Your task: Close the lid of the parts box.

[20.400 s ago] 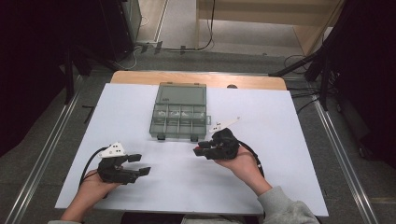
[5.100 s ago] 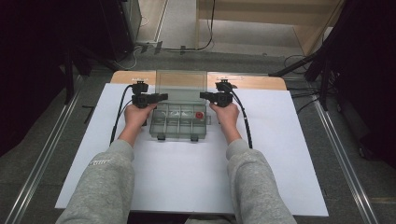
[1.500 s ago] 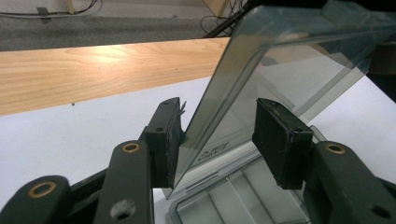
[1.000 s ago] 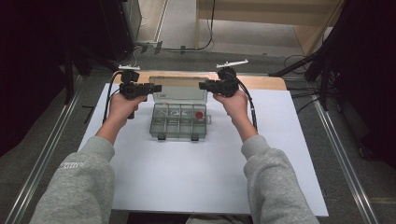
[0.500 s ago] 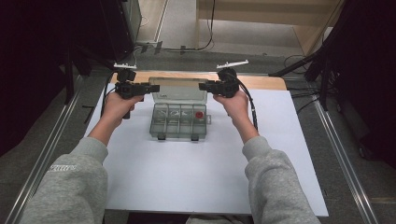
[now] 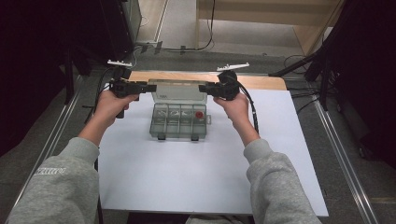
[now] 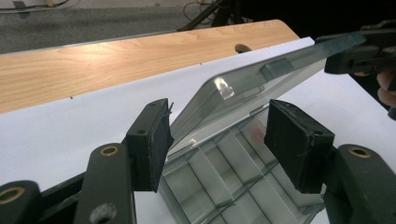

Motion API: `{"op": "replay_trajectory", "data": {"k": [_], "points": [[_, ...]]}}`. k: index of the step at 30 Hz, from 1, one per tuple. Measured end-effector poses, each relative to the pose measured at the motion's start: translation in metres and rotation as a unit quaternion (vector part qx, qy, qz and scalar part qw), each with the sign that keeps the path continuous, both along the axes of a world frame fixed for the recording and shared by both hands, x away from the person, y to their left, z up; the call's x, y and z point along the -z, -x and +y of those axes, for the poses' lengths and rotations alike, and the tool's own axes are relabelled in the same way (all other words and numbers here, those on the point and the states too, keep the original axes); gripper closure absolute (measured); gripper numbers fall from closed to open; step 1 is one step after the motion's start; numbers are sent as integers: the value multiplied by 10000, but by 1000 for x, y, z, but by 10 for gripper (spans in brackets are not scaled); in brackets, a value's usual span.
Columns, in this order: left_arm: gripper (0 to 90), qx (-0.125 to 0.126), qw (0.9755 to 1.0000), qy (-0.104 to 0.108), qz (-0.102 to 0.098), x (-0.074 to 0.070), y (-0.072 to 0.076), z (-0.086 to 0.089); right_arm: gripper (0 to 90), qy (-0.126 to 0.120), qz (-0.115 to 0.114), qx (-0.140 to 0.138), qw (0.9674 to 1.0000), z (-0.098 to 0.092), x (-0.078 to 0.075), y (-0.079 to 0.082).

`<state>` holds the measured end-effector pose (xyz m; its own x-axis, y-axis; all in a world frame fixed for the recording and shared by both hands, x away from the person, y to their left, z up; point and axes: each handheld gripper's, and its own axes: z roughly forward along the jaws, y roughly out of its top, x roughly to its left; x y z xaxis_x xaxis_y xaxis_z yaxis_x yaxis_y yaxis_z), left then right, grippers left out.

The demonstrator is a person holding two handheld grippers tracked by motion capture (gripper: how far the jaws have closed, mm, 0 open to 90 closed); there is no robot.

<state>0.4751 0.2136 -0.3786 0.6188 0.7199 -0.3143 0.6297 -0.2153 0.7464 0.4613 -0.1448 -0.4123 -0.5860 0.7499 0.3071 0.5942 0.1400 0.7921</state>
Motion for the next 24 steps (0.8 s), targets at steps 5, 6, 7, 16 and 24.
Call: {"op": "replay_trajectory", "data": {"k": [5, 6, 7, 16, 24], "points": [[401, 72, 10000, -29, 50, -7, 3, 4, 594, -40, -15, -29, 10000, -1, 2, 3], [401, 84, 9999, -47, 35, -8, 4, 4, 594, -37, -19, -37, 10000, -1, 2, 3], [401, 97, 9999, -44, 36, -10, 5, 4, 594, -20, -34, -47, 10000, -2, 2, 4], [402, 154, 9998, -88, 47, -29, 6, 4, 595, -9, -14, -82, 10000, -3, 5, 8], [408, 151, 9998, -97, 43, -43, 0, -1, 587, -58, -43, -103, 9999, -4, 8, 10]]}}
